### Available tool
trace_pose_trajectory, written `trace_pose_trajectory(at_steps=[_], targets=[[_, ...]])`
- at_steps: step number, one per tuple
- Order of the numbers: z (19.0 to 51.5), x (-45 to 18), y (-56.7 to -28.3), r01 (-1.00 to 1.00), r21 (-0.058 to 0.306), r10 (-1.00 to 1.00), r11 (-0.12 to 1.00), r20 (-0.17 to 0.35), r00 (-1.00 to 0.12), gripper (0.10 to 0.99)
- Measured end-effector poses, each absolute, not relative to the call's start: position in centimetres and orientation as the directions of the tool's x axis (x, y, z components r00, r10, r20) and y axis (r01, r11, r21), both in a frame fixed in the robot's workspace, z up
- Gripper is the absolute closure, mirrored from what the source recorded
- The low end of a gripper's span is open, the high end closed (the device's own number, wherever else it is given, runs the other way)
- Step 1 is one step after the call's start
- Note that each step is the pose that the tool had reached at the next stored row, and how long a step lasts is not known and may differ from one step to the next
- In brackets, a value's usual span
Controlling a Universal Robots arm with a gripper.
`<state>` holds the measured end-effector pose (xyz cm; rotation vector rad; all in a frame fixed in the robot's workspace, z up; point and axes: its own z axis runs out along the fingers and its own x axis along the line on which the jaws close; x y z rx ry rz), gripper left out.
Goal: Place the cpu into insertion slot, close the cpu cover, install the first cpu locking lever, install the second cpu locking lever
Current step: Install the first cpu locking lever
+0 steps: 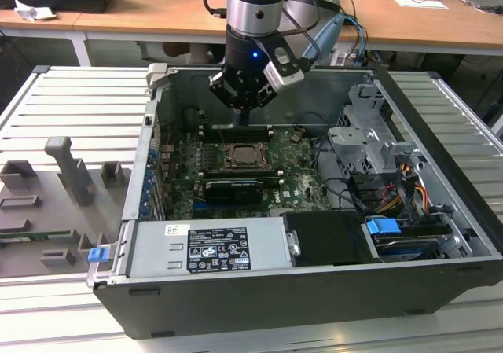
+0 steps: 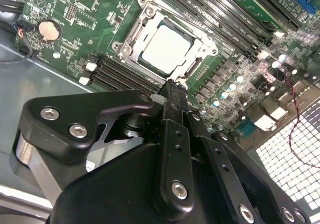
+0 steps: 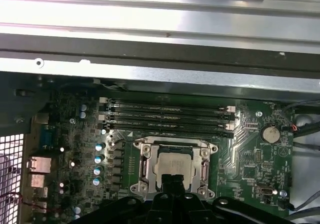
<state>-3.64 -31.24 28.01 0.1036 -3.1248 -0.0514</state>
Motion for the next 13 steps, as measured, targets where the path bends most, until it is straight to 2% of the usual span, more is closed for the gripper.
trace_pose_trajectory(at_steps=[13], targets=[[28.0, -5.5, -31.3, -0.076, 0.033, -0.077, 0.997, 0.008, -0.997, 0.980]])
